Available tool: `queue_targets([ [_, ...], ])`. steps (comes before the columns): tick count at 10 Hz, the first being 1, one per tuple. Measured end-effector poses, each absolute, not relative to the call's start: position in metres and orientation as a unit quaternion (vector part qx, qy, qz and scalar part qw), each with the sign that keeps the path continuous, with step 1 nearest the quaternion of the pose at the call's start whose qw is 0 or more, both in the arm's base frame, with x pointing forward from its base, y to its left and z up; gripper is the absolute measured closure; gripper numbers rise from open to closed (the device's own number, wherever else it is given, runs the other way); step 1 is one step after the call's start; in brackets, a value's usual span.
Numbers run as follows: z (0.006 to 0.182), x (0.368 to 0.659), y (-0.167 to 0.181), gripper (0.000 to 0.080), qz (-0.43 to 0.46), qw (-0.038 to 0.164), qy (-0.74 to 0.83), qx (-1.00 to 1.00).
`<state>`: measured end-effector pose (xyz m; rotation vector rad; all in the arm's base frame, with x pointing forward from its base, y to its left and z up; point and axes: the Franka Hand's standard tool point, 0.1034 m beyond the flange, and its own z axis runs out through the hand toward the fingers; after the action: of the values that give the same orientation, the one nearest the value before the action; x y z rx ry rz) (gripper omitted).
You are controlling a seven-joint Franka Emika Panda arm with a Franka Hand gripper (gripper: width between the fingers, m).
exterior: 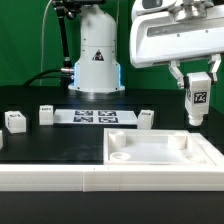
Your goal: Assemble one leg
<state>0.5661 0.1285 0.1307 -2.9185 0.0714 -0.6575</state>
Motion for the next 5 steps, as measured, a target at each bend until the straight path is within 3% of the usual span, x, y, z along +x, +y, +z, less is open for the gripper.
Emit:
queue_targets([
  [2,0.1261,0.5626,0.1304,0.0506,-0.267,0.073,0.022,-0.961],
  [5,0.1243,0.5629,0.1297,0.0506,-0.264,0.072,0.020,-0.962],
])
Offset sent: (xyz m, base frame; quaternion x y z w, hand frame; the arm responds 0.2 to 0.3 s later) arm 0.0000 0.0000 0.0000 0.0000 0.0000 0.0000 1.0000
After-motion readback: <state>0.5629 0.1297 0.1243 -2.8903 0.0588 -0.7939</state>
